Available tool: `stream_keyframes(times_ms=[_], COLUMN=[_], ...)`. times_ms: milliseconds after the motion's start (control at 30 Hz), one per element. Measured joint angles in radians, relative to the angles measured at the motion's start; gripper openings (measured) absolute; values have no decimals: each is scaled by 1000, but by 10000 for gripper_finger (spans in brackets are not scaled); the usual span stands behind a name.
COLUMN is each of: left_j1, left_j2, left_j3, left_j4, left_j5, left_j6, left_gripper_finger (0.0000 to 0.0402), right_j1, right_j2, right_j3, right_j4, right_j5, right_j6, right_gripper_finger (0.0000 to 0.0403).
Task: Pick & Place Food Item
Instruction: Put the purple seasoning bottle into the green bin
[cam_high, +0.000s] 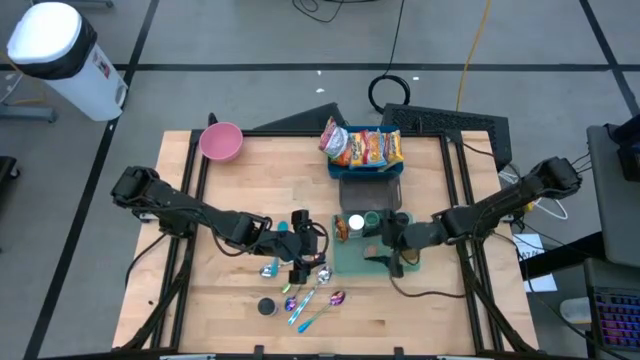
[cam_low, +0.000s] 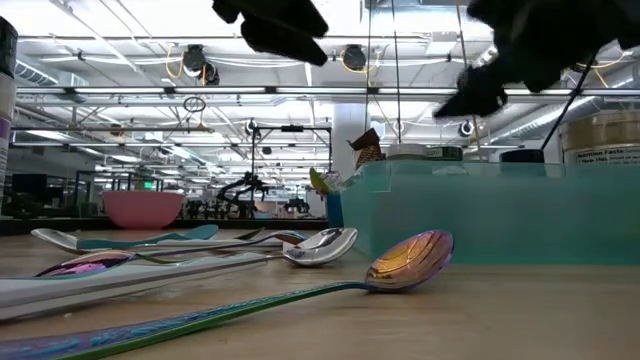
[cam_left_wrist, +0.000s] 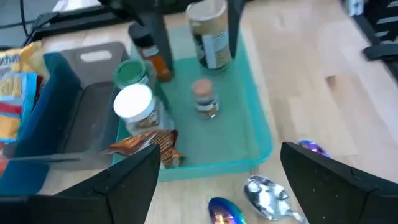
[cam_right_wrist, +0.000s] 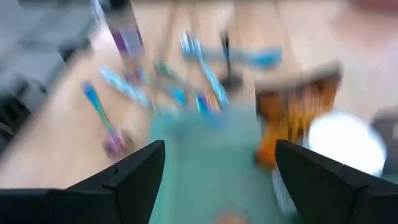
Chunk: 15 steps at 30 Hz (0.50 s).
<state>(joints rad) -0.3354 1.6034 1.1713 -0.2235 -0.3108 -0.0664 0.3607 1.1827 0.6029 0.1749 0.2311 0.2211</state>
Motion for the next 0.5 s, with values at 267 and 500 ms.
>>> stream_keyframes(times_ms=[267,500], left_j1=[-102,-221], left_j2=[-70,-307], left_j3=[-12,-235], left_j4=[-160,-40], left_j5=[66,-96], left_j6=[-41,-104], left_gripper_finger=[335,335], right_j1=[82,149], right_j2=[-66,-47], right_j3=[0,1], right_j4=[267,354], right_j5=[0,2], right_j6=[-202,-294], right_gripper_finger=[292,292])
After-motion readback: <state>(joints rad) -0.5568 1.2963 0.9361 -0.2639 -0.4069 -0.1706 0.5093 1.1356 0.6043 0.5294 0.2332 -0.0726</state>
